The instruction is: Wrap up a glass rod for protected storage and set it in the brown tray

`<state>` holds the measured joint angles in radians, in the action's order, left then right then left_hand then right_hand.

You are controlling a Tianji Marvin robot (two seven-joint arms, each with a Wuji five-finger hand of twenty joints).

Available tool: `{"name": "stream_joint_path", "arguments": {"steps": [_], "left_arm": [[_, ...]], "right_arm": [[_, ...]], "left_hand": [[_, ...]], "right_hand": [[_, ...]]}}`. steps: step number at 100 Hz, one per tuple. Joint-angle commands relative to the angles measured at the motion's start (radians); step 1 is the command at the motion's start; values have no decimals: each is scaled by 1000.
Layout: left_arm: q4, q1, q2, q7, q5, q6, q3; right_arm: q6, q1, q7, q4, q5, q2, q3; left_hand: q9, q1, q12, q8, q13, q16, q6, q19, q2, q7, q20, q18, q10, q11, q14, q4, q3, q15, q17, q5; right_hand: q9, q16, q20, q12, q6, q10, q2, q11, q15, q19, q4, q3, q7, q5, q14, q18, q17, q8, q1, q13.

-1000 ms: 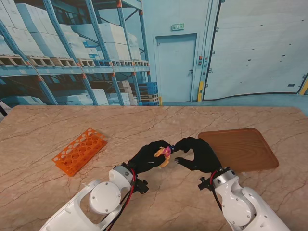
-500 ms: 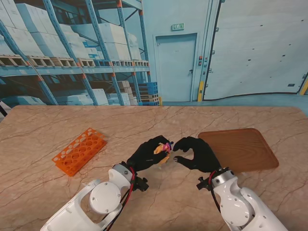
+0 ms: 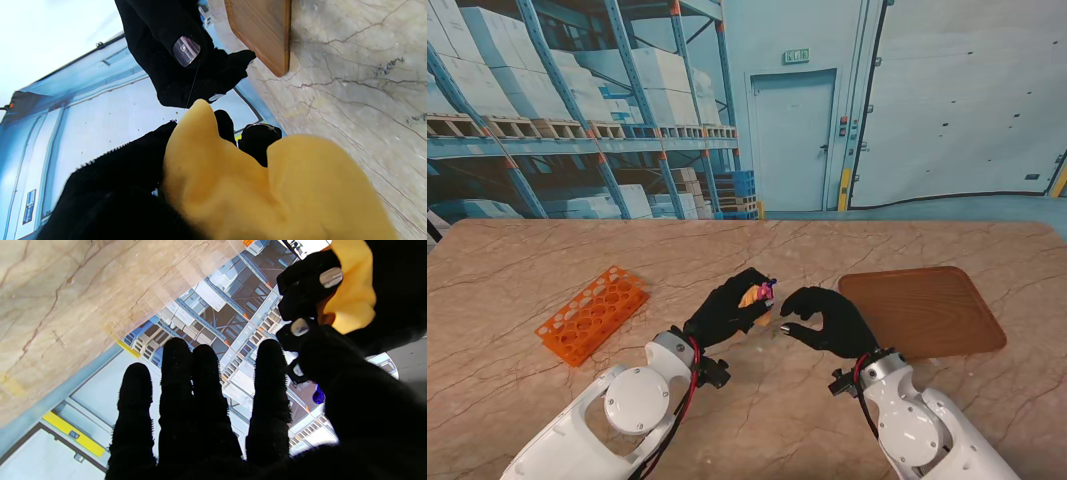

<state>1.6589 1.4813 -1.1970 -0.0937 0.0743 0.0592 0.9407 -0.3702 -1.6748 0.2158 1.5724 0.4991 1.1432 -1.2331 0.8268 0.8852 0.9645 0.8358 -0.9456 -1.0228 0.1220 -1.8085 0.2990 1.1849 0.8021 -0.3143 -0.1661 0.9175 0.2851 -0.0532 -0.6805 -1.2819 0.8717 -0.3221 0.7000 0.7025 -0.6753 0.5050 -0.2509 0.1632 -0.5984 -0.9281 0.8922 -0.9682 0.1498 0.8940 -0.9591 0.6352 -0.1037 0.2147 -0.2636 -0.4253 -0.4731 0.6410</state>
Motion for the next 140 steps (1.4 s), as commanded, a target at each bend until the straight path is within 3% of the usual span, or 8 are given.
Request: {"name": "stream_joint_path", "arguments": {"steps": [1,15,21,42,54,78,132,140], "left_arm": [[4,2,-10,-30,27,1,-2],[6,-7,-18,-52,37,-21,-6],[6,-15,-20,-48,22,-28,-9],[7,-41,-32,-46,-32,-68,-27],[8,-51,-47,-59,-99,-95,-38],[-9,-71,-62,-73,-149,-103,-53],[-29,-84,-76,-86,-176,-101,-79],[-37,-88,-79,-95,-175,-94,-83]], "right_arm": [[29,5,-21,8,-13,3,13],[123,19,-93,23,-115,3,43],[163,26,-126,29,-161,2,56],[222,57,-170,19,-227,4,92],[235,72,-194,15,-260,3,102],[242,72,-205,24,-321,8,105],[301,146,-184,7,-472,40,161],[305,149,-202,10,-507,40,163]], "left_hand": [[28,0,7,37,-5,56,-38,-18,-50,60,-51,-12,17,167,-10,45,5,-26,-48,32],[34,36,80,60,105,139,-61,199,-95,49,-110,-64,112,341,-46,114,77,83,-258,75],[39,64,91,57,281,203,-54,498,-97,46,-159,-38,100,349,-55,122,95,296,-559,75],[86,132,69,26,309,246,-30,708,-98,45,-197,23,112,300,-73,73,134,396,-784,74],[35,186,-114,-4,400,395,-75,830,-122,37,-247,88,100,-17,-138,31,236,621,-929,92],[-24,403,-362,-41,596,467,-171,1172,-241,-7,-240,136,160,-358,-245,-17,654,780,-943,117],[-31,406,-501,-53,636,546,-188,1366,-252,-20,-195,198,181,-392,-280,-28,682,844,-951,120],[-33,406,-497,-51,649,551,-201,1388,-258,-16,-189,201,187,-390,-285,-30,689,845,-952,127]], "right_hand": [[-9,1,-6,-8,-6,18,38,19,13,-4,-27,-19,-3,6,1,3,18,9,28,-14],[-42,-1,-8,-9,27,26,53,34,-1,4,-47,-35,74,-7,-3,1,36,-28,68,-46],[-65,-7,-9,-13,47,29,61,43,-14,14,-54,-37,126,-15,-5,-1,47,-69,88,-63],[-151,-41,-10,-38,91,23,61,93,-80,31,-99,-67,237,-107,-3,-9,57,-163,125,-94],[-229,-87,-3,-77,97,11,34,154,-169,56,-95,-146,279,-214,4,-11,68,-146,112,-117],[-285,-125,2,-104,61,6,7,187,-248,80,-100,-201,279,-268,5,-10,75,-129,89,-140],[-225,-236,40,-146,-67,-14,40,218,-422,252,-78,-10,180,-151,47,-25,102,-123,74,-117],[-169,-233,34,-145,-89,-16,37,229,-422,273,-4,-1,120,-98,44,-23,85,-36,51,-79]]}}
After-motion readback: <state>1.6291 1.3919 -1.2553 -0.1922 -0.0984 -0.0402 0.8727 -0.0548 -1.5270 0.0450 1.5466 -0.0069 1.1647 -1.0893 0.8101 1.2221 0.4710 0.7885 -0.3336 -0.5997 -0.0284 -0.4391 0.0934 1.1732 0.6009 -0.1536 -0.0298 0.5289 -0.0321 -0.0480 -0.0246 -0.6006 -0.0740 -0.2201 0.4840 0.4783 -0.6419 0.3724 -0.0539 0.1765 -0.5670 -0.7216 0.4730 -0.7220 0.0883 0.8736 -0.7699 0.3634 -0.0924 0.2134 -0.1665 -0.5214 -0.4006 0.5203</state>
